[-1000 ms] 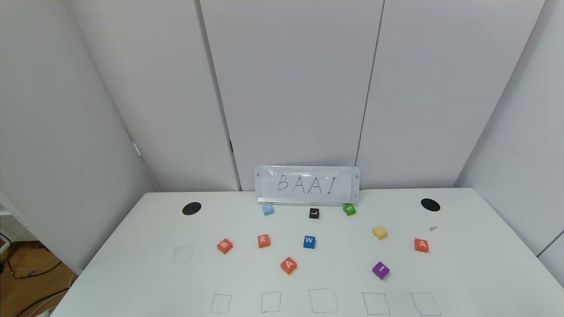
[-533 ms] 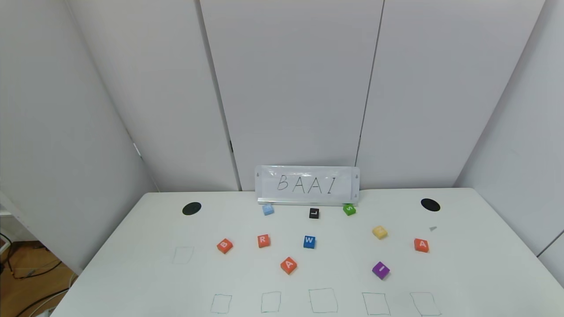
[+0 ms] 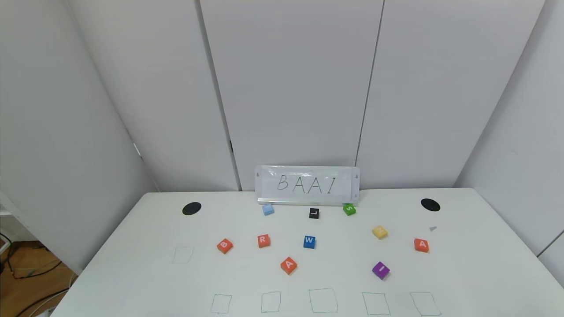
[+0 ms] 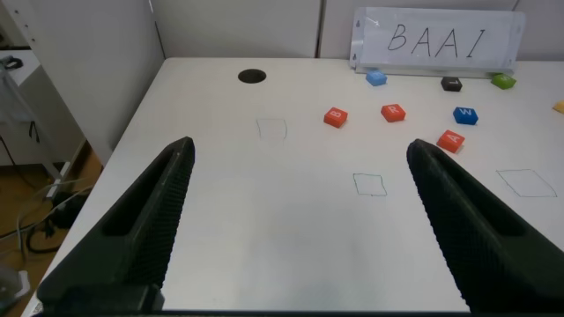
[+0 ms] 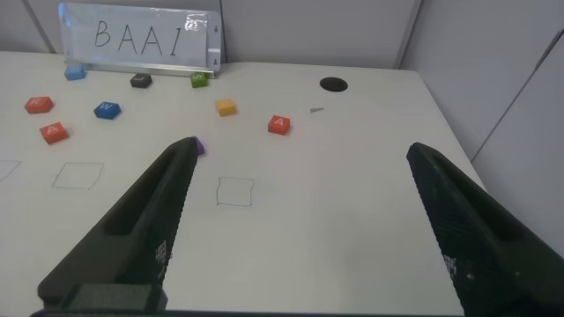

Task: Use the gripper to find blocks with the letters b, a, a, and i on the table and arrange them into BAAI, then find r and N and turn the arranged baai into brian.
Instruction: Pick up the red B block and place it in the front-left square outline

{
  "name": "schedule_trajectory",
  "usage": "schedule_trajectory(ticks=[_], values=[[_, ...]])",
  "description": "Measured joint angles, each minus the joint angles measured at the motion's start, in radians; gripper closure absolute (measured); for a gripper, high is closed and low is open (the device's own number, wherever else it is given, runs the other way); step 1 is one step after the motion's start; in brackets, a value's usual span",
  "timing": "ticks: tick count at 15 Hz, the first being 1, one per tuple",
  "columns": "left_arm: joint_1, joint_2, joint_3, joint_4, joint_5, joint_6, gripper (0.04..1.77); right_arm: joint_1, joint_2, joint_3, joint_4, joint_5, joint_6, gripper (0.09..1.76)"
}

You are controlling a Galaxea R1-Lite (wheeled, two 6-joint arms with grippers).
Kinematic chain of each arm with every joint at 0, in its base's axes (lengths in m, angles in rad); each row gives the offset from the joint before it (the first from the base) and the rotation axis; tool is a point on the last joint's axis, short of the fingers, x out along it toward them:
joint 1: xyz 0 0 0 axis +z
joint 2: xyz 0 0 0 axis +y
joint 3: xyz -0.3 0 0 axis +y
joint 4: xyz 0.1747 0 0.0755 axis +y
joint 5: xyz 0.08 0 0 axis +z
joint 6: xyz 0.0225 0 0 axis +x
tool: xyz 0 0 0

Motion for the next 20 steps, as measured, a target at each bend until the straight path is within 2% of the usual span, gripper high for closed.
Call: schedule_trajectory(ticks=[20], values=[[0.000, 0.000, 0.000, 0.000, 0.000, 0.000, 0.09, 0.001, 0.000, -0.002, 0.001, -0.001, 0.000, 0.14]])
